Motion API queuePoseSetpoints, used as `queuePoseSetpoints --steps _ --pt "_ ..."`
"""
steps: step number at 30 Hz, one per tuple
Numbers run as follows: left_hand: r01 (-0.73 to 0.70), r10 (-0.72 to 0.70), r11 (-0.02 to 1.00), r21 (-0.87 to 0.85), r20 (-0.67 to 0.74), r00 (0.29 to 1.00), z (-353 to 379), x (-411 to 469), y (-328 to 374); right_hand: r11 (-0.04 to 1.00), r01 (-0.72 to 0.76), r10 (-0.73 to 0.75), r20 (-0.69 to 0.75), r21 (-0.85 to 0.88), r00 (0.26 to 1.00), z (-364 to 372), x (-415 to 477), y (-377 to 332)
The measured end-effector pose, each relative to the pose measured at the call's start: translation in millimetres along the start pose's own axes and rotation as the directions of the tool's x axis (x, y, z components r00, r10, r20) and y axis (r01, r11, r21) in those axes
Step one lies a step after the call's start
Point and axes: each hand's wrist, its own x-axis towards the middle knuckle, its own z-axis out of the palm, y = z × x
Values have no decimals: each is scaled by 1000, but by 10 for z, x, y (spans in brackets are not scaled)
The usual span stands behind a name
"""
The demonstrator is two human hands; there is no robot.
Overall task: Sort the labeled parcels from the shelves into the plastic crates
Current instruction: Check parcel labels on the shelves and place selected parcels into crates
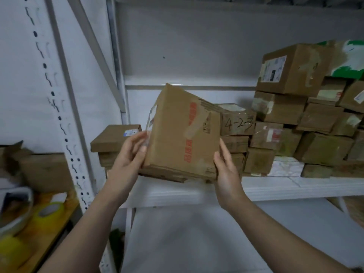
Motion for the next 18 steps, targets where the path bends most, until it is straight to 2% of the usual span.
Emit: queuePoseSetpoints --steps 2,4,7,11,14,18 --pt "49 -56 990 130 51 997 18 -25 -53 999 -18 15 -70 -47 997 -38 10 190" --pt "129 -140 951 281 17 990 54 -19 -124 984 -5 -16 -121 -176 992 -65 4 330" --pt "198 -184 908 370 -76 980 69 -44 -263 936 -39 -10 -138 -350 990 -95 -18 441" --pt "227 -183 924 308 -165 969 129 -67 -359 914 -176 194 13 -365 981 -65 -29 442" --pt "158 -99 908 388 -167 981 164 -35 -386 902 -283 345 153 -325 926 -20 -55 338" --pt "166 -103 922 349 -192 976 154 -4 -426 884 -329 410 211 -333 887 -48 -66 327"
